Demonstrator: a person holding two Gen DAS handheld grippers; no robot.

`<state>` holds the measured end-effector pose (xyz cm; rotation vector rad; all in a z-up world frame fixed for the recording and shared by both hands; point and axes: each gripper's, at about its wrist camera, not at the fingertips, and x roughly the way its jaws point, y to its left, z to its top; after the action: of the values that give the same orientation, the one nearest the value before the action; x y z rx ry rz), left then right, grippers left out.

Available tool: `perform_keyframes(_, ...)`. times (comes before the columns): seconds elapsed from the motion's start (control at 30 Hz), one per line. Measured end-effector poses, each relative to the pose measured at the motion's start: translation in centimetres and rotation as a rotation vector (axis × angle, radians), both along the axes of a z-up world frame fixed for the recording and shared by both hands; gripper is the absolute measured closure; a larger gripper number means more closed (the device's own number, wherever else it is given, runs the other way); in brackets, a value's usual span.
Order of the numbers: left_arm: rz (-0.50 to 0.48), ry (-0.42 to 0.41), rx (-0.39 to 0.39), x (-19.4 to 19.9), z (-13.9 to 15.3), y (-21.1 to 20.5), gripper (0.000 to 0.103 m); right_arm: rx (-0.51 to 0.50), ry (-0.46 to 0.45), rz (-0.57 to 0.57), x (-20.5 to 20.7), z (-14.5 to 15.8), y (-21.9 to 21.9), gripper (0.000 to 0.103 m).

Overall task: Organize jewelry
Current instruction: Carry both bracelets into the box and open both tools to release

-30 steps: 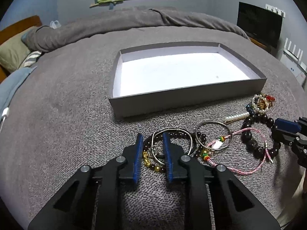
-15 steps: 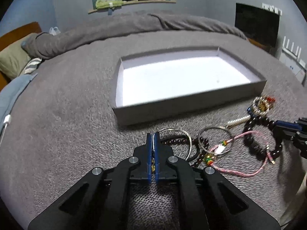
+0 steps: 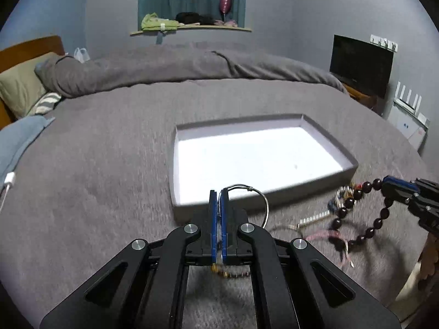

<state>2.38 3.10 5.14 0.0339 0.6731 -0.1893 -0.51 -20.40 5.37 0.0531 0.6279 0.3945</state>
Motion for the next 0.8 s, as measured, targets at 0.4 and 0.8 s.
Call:
perform_keyframes(0.4, 0.084, 0.029, -0.019, 9.0, 0.8, 1.6, 0.100, 0.007, -0.120, -0.110, 6.6, 4.8, -1.5, 0.089)
perform_keyframes(0.8, 0.108, 0.143, -0.007, 17.9, -3.4, 1.3, 0.100, 0.051, -0.070, -0.083, 17.3, 1.0, -0.4, 0.089)
